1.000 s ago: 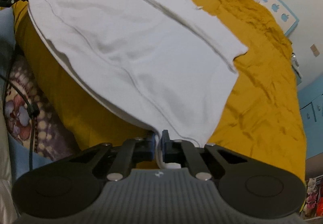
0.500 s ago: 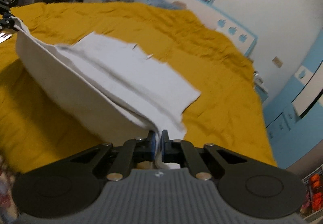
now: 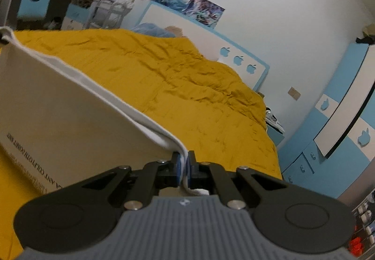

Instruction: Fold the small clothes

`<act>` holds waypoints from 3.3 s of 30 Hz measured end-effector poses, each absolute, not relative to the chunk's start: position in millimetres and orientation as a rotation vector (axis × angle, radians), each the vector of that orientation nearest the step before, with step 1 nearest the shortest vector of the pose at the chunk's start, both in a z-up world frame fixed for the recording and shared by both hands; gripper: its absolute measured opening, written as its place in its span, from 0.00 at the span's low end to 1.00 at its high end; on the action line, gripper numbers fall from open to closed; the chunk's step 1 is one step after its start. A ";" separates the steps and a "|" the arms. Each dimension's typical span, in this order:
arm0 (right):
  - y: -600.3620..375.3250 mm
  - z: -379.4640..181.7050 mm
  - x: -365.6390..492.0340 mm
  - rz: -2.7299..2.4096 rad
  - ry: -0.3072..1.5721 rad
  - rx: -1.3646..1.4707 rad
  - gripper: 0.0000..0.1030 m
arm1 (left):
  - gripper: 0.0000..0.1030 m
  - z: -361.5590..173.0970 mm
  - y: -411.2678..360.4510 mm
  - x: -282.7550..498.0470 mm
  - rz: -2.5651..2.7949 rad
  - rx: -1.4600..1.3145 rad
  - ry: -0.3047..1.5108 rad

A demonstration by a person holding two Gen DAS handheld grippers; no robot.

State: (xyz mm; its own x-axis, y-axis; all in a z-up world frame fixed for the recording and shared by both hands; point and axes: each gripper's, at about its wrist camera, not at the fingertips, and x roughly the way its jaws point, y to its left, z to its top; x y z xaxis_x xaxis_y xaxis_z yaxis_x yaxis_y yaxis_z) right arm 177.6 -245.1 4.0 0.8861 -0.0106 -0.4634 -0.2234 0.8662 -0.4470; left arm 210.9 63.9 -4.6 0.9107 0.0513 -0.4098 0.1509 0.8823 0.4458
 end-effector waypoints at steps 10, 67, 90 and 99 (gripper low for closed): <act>-228.4 8.8 297.3 0.075 0.417 -0.535 0.00 | 0.07 1.1 65.6 295.0 -0.031 0.510 0.413; -365.2 -161.0 307.0 -0.011 0.926 0.368 0.43 | 0.34 -106.3 246.5 281.3 -0.073 -0.564 0.936; -364.2 -129.0 289.6 0.028 0.874 0.338 0.00 | 0.03 -95.2 217.8 270.0 -0.044 -0.322 0.924; -361.4 -171.6 289.9 -0.045 0.953 0.293 0.00 | 0.03 -132.7 192.4 282.6 -0.010 -0.124 0.989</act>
State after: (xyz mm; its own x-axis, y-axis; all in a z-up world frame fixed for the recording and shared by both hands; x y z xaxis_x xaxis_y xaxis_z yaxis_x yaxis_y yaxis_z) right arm 289.9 -361.4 -171.6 0.5813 0.0902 -0.8087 0.1665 0.9596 0.2267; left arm 282.6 192.4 -132.7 0.5497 -0.0644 -0.8329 -0.0483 0.9929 -0.1087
